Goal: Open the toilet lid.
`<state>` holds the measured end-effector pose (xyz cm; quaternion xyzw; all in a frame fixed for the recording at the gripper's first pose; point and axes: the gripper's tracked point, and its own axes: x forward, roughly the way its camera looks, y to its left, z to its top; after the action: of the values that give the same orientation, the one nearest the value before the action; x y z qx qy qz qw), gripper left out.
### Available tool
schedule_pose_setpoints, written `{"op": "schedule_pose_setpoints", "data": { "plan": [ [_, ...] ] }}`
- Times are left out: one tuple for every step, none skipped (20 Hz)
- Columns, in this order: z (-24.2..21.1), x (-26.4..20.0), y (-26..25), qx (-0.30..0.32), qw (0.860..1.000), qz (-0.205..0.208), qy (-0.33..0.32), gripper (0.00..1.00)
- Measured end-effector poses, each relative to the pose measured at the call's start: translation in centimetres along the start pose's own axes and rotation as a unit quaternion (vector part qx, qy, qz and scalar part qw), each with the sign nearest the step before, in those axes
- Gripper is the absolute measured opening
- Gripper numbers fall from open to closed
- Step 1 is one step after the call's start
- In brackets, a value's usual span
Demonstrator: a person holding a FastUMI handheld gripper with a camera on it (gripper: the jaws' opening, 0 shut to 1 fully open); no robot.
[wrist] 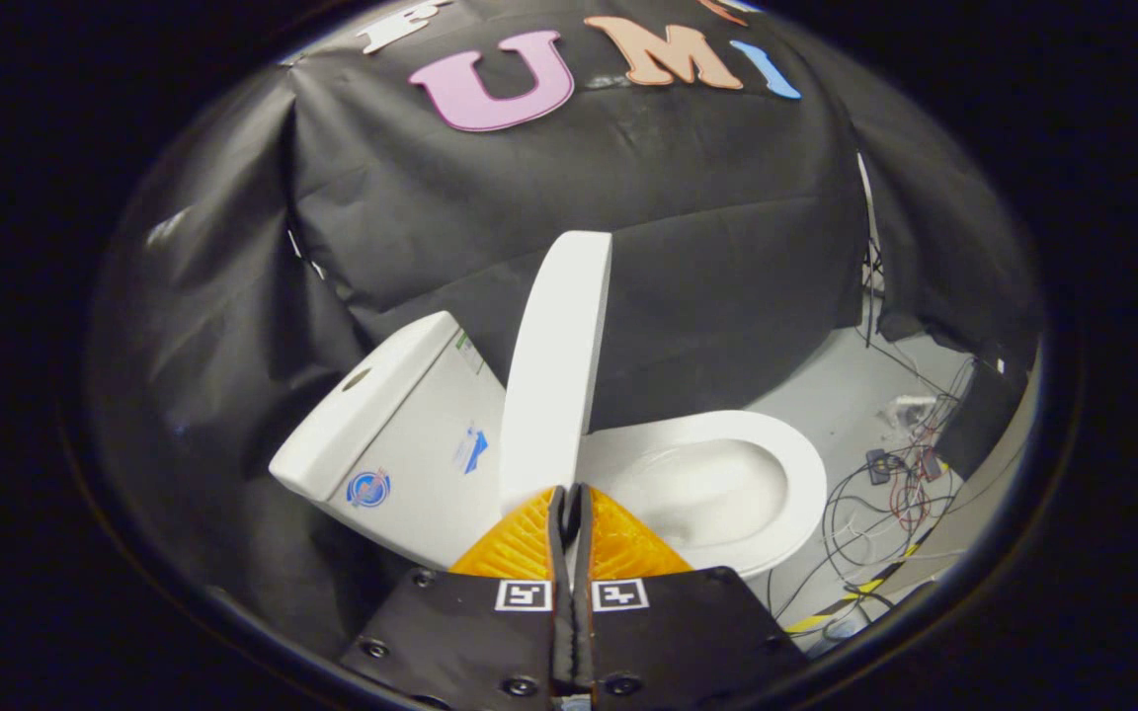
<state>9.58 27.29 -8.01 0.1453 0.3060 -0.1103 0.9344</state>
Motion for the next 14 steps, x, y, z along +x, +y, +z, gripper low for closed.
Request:
{"op": "schedule_pose_setpoints", "data": {
  "plan": [
    [0.1, 0.1, 0.5, -0.002, 1.000, 0.001, -0.002, 0.01],
    [0.2, 0.2, 1.1, -0.005, 1.000, 0.002, -0.004, 0.01],
    [0.3, 0.2, 1.6, -0.009, 1.000, 0.003, -0.007, 0.01],
    [0.4, 0.2, 2.1, -0.014, 1.000, 0.003, -0.009, 0.01],
    [0.5, 0.2, 2.5, -0.018, 1.000, 0.000, -0.011, 0.01],
    [0.5, 0.1, 2.9, -0.020, 1.000, -0.003, -0.013, 0.01],
    [0.6, 0.1, 3.4, -0.022, 1.000, -0.007, -0.016, 0.01],
    [0.8, 0.2, 4.0, -0.024, 0.999, -0.008, -0.019, 0.01],
    [0.9, 0.3, 4.7, -0.027, 0.999, -0.009, -0.025, 0.01],
    [0.9, 0.5, 5.5, -0.032, 0.999, -0.010, -0.031, 0.01],
    [1.0, 0.6, 6.2, -0.039, 0.998, -0.012, -0.038, 0.01],
    [1.0, 0.7, 6.9, -0.045, 0.998, -0.013, -0.045, 0.01],
    [1.2, 0.9, 7.6, -0.052, 0.997, -0.014, -0.052, 0.01],
    [1.1, 1.1, 8.4, -0.056, 0.997, -0.013, -0.059, 0.01]
  ]
}}
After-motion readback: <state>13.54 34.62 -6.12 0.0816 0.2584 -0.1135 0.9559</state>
